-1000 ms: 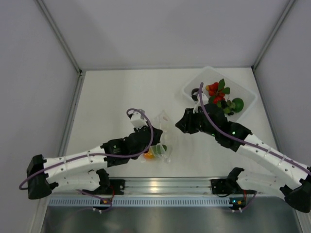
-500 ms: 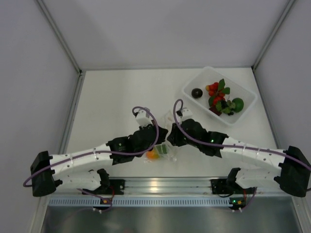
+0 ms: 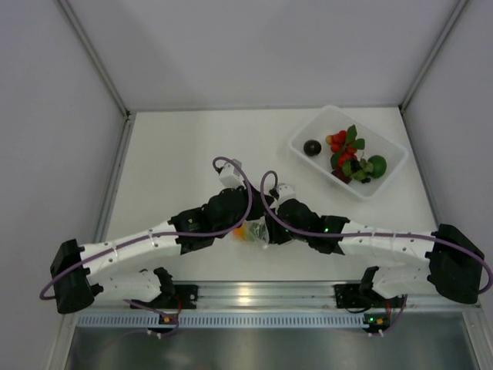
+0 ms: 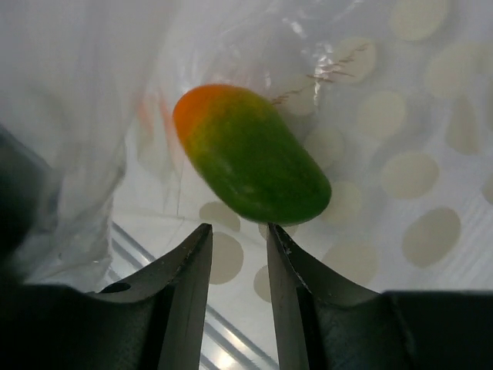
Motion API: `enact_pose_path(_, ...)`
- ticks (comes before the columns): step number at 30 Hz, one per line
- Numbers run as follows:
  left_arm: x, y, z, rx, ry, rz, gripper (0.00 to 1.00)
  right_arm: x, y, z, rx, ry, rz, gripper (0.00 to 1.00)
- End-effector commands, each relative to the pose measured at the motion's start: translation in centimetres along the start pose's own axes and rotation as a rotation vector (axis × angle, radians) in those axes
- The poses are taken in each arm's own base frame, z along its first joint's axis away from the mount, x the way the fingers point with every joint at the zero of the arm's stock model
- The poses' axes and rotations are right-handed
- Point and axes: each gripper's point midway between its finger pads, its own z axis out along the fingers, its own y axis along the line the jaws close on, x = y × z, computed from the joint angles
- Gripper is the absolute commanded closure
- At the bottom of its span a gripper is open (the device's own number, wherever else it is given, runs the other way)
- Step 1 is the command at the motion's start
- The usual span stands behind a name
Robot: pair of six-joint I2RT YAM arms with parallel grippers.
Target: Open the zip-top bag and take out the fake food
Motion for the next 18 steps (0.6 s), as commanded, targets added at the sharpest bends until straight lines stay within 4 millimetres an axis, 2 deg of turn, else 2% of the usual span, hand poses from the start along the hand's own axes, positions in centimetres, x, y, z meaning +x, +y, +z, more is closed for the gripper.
enact_pose_path(1, -2.4, -7.1, -0.7, 0.308, 0.062, -0.069, 1.00, -0.9, 3.2, 0.1, -0.163, -0.056, -0.077, 0.64)
enact_pose_path(3, -2.0, -6.8, -0.1, 0.342, 0.108, -0.086, 1.00, -0.8, 2.5, -0.3, -0.143, -0.066, -0.094, 0.64)
enact_pose_path(4, -2.3, -6.5, 0.2, 0.347, 0.116, -0.095, 1.00, -0.5, 1.4, -0.5, -0.097, -0.065, -0.094, 0.64)
enact_pose_path(5, -1.7, -6.8, -0.1, 0.381, 0.152, -0.101, 1.00, -0.4, -1.5, -0.8, 0.044, -0.077, -0.079, 0.64)
enact_pose_path(7, -0.6, -6.2, 0.1, 0.384, 0.187, -0.103, 1.00, -1.3, -3.9, -2.4, 0.157, -0.135, -0.058, 0.64)
enact_pose_path(9, 0.4, -6.5, 0.0, 0.424, 0.226, -0.106, 1.00, -2.1, -6.1, -4.3, 0.263, -0.192, -0.053, 0.61)
enact_pose_path(10, 0.9, -6.2, 0.2, 0.418, 0.241, -0.105, 1.00, -2.1, -6.5, -4.7, 0.271, -0.200, -0.058, 0.59)
enact_pose_path(12, 2.1, -5.5, 0.6, 0.404, 0.283, -0.103, 1.00, -2.3, -6.2, -5.0, 0.236, -0.211, -0.098, 0.49)
enact_pose_path(14, 3.0, -4.6, 0.8, 0.383, 0.301, -0.100, 1.00, -1.4, -5.6, -4.6, 0.176, -0.178, -0.175, 0.47)
enact_pose_path(16, 3.0, -3.8, 1.1, 0.357, 0.286, -0.103, 1.00, -1.1, -4.0, -3.8, 0.083, -0.161, -0.220, 0.47)
enact_pose_path(18, 3.3, -2.8, 1.3, 0.328, 0.274, -0.093, 1.00, -0.6, -3.5, -3.0, 0.049, -0.134, -0.289, 0.47)
